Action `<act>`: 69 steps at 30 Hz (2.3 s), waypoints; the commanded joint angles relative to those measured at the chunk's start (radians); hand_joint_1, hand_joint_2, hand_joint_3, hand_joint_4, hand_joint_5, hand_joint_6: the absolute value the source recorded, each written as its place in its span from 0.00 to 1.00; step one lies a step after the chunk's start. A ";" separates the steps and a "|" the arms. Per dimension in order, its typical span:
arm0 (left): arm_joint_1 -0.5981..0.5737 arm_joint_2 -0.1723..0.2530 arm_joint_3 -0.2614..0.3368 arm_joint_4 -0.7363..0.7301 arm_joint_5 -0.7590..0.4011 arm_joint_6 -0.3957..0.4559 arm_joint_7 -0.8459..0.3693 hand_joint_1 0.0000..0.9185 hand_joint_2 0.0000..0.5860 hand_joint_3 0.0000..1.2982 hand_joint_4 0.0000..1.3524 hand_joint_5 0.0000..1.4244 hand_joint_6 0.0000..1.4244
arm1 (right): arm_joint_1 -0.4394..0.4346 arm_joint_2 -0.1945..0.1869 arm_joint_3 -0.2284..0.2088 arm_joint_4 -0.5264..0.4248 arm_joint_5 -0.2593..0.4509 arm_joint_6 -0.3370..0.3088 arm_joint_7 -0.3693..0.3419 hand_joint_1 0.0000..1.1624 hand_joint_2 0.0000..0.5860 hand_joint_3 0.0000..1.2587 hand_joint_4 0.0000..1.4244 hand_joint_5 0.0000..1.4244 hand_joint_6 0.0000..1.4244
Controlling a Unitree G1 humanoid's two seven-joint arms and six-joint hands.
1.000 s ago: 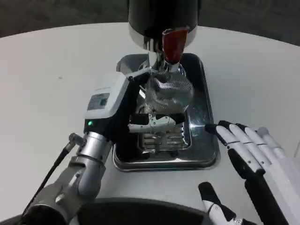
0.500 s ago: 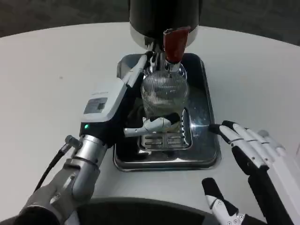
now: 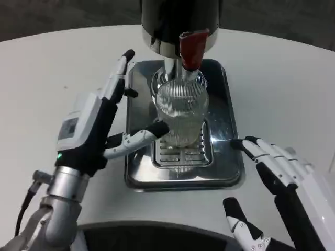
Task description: Grasp the cup under the faucet to collect the drink, then remove the cup.
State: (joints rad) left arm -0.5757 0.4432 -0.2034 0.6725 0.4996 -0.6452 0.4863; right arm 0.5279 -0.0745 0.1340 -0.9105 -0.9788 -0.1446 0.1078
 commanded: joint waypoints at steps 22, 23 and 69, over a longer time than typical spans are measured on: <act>-0.040 0.186 0.254 -0.630 -0.684 0.101 -0.846 0.00 0.27 0.00 0.00 0.00 0.00 | -0.007 -0.103 0.048 0.026 -0.130 -0.072 0.019 0.38 0.79 0.08 0.01 0.00 0.01; -0.049 0.183 0.253 -0.635 -0.694 0.110 -0.866 0.00 0.27 0.00 0.00 0.00 0.00 | -0.006 -0.107 0.047 0.026 -0.136 -0.072 0.021 0.37 0.80 0.07 0.00 0.00 0.01; -0.174 -0.010 0.192 -0.483 -0.787 0.453 -1.244 0.00 0.17 0.00 0.00 0.06 0.02 | 0.034 -0.057 0.055 0.021 -0.136 -0.016 0.058 0.32 0.81 0.06 0.00 0.00 0.02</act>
State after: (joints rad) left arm -0.7910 0.4334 -0.0053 0.1858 -0.3027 -0.2292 -0.7527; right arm 0.5454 -0.1343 0.1841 -0.8902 -1.1124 -0.1652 0.1605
